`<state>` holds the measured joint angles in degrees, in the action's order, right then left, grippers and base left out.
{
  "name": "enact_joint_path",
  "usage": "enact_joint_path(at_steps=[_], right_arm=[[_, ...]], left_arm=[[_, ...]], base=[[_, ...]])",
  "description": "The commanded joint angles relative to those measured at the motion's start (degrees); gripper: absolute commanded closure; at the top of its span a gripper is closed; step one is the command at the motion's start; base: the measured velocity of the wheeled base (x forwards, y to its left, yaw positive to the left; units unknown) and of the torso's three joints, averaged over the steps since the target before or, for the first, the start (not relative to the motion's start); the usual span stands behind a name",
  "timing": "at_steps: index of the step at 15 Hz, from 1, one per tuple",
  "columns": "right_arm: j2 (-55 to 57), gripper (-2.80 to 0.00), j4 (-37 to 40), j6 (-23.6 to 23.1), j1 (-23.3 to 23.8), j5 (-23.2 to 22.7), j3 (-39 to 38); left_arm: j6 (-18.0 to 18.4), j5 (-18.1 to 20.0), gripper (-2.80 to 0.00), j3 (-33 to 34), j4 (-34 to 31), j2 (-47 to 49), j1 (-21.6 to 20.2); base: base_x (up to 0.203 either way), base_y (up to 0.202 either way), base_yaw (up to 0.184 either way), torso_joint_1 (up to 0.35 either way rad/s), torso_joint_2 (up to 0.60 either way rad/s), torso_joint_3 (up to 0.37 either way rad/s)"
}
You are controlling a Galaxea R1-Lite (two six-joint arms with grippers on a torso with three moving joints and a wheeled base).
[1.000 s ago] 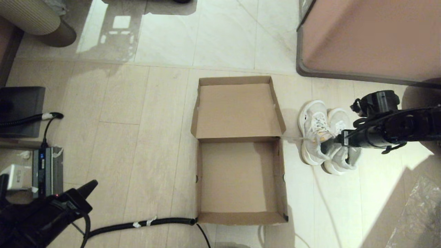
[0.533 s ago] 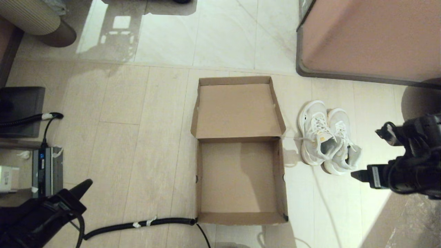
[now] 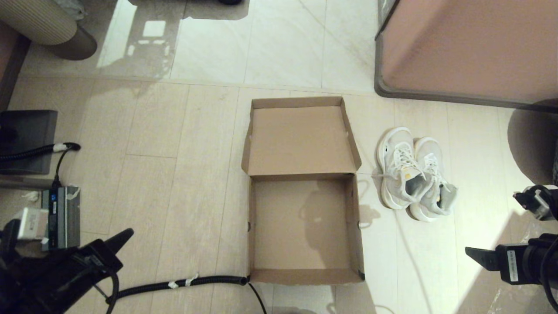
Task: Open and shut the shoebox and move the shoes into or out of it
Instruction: Put the shoes into the shoe box
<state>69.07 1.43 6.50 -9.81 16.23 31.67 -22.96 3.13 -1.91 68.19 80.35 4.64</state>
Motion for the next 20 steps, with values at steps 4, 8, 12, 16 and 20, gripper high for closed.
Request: enact_joint_path(at_steps=[4, 8, 12, 16, 20], right_arm=[[2.27, -2.80, -0.02, -0.18, -0.03, -0.29, 3.01], [12.24, -2.80, -4.05, 0.08, 1.18, -0.33, 6.80], [30.81, -2.80, -11.63, 0.14, 5.54, -3.69, 14.44], [45.78, -2.80, -15.32, -1.51, 14.63, -8.47, 30.67], [50.93, -2.80, -15.67, -5.02, 19.71, -12.51, 34.20]], left_arm=[[0.05, 4.15, 0.00, -11.85, 0.76, 13.50, 11.57], [0.28, 3.91, 0.00, -18.11, 0.94, 18.06, 17.62], [0.12, 1.33, 0.00, -13.77, 1.20, 11.38, 14.69], [0.13, -0.93, 0.00, -7.18, 1.17, 7.54, 5.80], [0.20, -1.73, 0.00, -6.57, 1.15, 8.64, 5.55]], base=[[0.000, 0.000, 0.000, 0.000, 0.00, 0.000], [0.000, 0.000, 0.000, 0.000, 0.00, 0.000], [0.000, 0.000, 0.000, 0.000, 0.00, 0.000], [0.000, 0.000, 0.000, 0.000, 0.00, 0.000], [0.000, 0.000, 0.000, 0.000, 0.00, 0.000]])
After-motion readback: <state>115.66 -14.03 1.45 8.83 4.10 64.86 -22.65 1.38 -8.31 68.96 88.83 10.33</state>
